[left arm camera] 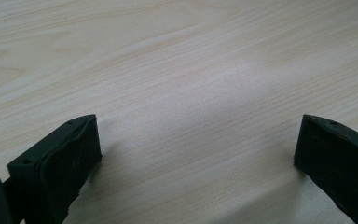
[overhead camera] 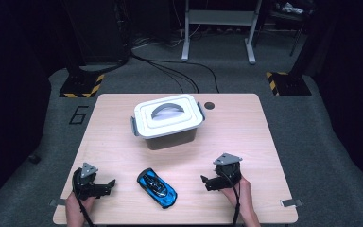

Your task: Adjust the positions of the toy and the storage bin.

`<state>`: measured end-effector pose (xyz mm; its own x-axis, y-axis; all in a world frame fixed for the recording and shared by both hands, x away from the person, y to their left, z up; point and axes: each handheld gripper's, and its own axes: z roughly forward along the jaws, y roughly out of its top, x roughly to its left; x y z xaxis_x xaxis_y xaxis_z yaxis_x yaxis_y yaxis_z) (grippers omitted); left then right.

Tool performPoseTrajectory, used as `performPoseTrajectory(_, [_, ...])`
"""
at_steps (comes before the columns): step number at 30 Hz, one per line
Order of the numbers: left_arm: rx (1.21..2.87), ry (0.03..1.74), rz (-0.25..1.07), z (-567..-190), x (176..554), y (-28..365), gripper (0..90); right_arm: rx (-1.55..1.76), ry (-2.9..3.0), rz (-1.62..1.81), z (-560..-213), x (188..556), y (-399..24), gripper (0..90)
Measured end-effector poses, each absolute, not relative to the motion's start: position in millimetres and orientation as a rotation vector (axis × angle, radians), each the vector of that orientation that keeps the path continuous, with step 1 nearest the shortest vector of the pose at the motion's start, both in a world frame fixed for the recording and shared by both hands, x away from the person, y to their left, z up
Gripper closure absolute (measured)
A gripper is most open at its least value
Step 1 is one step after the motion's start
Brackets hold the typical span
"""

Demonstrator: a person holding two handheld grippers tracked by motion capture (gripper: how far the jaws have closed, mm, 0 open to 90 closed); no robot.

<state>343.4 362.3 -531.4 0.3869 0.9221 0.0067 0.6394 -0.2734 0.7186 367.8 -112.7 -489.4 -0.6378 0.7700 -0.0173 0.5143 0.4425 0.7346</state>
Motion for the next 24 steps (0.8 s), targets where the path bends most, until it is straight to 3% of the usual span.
performPoseTrajectory(24, [2.021, 1.325, 0.595, -531, 342, 361, 0.5, 0.920, 2.540, 1.027, -483, 364, -23, 1.2])
